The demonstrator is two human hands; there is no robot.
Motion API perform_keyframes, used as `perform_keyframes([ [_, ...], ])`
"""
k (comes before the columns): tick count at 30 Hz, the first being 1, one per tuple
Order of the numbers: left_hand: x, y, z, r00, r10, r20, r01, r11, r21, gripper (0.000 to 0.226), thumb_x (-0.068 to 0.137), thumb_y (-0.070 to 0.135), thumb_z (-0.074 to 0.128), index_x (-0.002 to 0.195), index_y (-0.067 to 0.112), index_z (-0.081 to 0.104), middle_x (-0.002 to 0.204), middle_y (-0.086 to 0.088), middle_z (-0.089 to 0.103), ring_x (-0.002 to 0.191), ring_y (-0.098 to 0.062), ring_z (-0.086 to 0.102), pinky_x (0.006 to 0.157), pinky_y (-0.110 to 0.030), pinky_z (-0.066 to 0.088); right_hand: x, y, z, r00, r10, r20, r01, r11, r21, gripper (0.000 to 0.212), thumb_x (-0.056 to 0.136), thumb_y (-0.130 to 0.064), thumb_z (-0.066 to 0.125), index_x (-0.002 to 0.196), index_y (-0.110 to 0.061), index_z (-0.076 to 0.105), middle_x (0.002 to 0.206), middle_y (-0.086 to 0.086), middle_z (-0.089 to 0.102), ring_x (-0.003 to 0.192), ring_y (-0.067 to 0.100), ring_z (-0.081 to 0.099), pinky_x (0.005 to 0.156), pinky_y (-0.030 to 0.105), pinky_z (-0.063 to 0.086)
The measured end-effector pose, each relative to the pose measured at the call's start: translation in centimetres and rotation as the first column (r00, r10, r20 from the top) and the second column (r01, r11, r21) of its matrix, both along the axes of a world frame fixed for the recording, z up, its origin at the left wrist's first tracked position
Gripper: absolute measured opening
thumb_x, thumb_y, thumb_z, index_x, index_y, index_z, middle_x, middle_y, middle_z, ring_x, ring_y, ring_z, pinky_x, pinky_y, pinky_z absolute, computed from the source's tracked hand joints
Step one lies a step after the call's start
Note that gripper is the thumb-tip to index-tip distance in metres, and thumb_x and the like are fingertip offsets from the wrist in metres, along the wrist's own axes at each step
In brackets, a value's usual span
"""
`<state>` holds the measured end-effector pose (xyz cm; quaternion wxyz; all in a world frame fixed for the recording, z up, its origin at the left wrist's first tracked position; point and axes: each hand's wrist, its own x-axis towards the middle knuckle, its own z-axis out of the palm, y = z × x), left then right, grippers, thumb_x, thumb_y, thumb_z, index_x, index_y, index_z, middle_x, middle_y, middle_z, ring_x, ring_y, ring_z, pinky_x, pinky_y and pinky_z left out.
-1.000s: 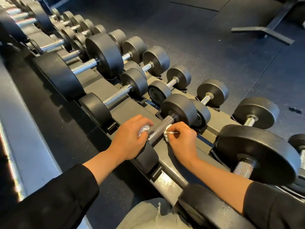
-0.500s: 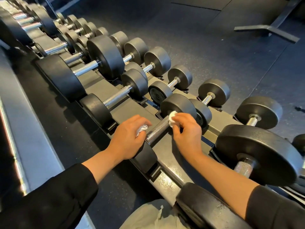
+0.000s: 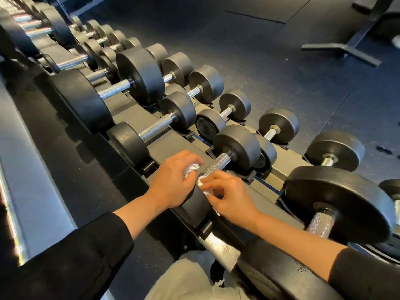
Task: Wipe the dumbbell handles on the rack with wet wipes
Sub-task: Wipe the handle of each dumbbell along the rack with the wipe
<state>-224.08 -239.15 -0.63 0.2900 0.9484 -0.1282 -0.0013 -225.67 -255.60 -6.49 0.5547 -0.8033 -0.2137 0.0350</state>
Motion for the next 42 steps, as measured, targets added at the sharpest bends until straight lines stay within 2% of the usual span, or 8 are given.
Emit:
perform_keyframes([
  [9,4.6,1.7,-1.1,0.945,-0.074,-0.319,-0.066,0.911,-0.408,0.022,0.091,0.002,0.054,0.091,0.020,0.067,0.101,0.001,0.063,0.087,-0.010,0.060,0.064,-0.009,0.047,4.5,-1.7,4.8,0.958,-0.276,-0.073,0.245,0.925,-0.291,0.027,0.081,-0.001,0.067,0.104,-0.014,0.073,0.109,-0.002,0.069,0.100,0.008,0.062,0.092,0.024,0.050],
  [13,7.3,3.1,-3.6,0.974,-0.088,-0.209,0.040,0.974,-0.224,0.028,0.090,-0.002,0.051,0.100,0.019,0.066,0.104,0.003,0.056,0.087,-0.009,0.053,0.067,-0.004,0.036,6.6,0.4,5.5,0.961,-0.271,-0.055,0.184,0.776,-0.603,0.034,0.084,-0.001,0.061,0.115,-0.013,0.068,0.124,0.004,0.062,0.115,0.019,0.055,0.100,0.028,0.043],
  [17,8.7,4.7,-5.7,0.961,-0.214,-0.174,0.193,0.973,-0.130,0.029,0.091,0.005,0.051,0.113,0.018,0.063,0.116,0.000,0.057,0.106,-0.019,0.052,0.085,-0.024,0.038,6.9,3.0,5.9,0.957,-0.276,-0.089,0.098,0.598,-0.795,0.028,0.080,-0.001,0.059,0.106,-0.007,0.070,0.110,0.009,0.065,0.104,0.025,0.057,0.090,0.031,0.048],
  [23,9.5,5.4,-8.0,0.944,-0.304,-0.128,0.279,0.942,-0.185,0.028,0.088,0.002,0.055,0.112,0.015,0.062,0.112,-0.004,0.056,0.104,-0.021,0.051,0.083,-0.032,0.044,4.8,4.5,6.6,0.898,-0.417,-0.138,0.192,0.656,-0.730,0.035,0.081,0.006,0.058,0.108,-0.013,0.070,0.111,-0.004,0.066,0.097,0.003,0.051,0.084,0.006,0.042],
  [28,10.1,5.3,-8.9,0.933,-0.347,-0.090,0.323,0.923,-0.210,0.027,0.085,0.001,0.059,0.109,0.013,0.064,0.108,-0.004,0.059,0.098,-0.019,0.053,0.072,-0.023,0.037,2.0,5.4,7.1,0.785,-0.419,-0.456,0.207,0.872,-0.444,0.022,0.083,0.005,0.063,0.096,-0.008,0.075,0.106,-0.001,0.070,0.102,0.004,0.062,0.094,0.020,0.047],
  [34,10.1,5.2,-9.2,0.928,-0.361,-0.095,0.328,0.910,-0.254,0.024,0.084,0.002,0.060,0.104,0.014,0.064,0.101,-0.004,0.059,0.088,-0.018,0.055,0.067,-0.024,0.040,3.0,6.0,8.2,0.679,-0.426,-0.597,0.221,0.895,-0.387,0.024,0.083,0.010,0.058,0.092,-0.005,0.074,0.102,0.005,0.072,0.099,0.011,0.065,0.093,0.028,0.051],
  [39,10.1,5.3,-9.5,0.925,-0.367,-0.103,0.330,0.907,-0.262,0.026,0.083,0.003,0.063,0.106,0.015,0.063,0.102,-0.003,0.059,0.089,-0.019,0.056,0.065,-0.026,0.044,6.2,7.2,7.8,0.745,-0.611,-0.266,0.377,0.715,-0.588,0.032,0.086,0.003,0.058,0.105,-0.019,0.071,0.112,-0.010,0.065,0.107,0.001,0.057,0.099,0.022,0.044],
  [42,10.1,5.3,-9.3,0.924,-0.371,-0.091,0.337,0.903,-0.267,0.027,0.080,0.001,0.064,0.104,0.013,0.065,0.100,-0.006,0.060,0.089,-0.022,0.058,0.066,-0.029,0.047,8.0,7.3,6.7,0.858,-0.495,-0.134,0.209,0.577,-0.790,0.033,0.088,-0.001,0.056,0.114,-0.017,0.068,0.123,-0.005,0.061,0.118,0.010,0.045,0.099,0.024,0.039],
])
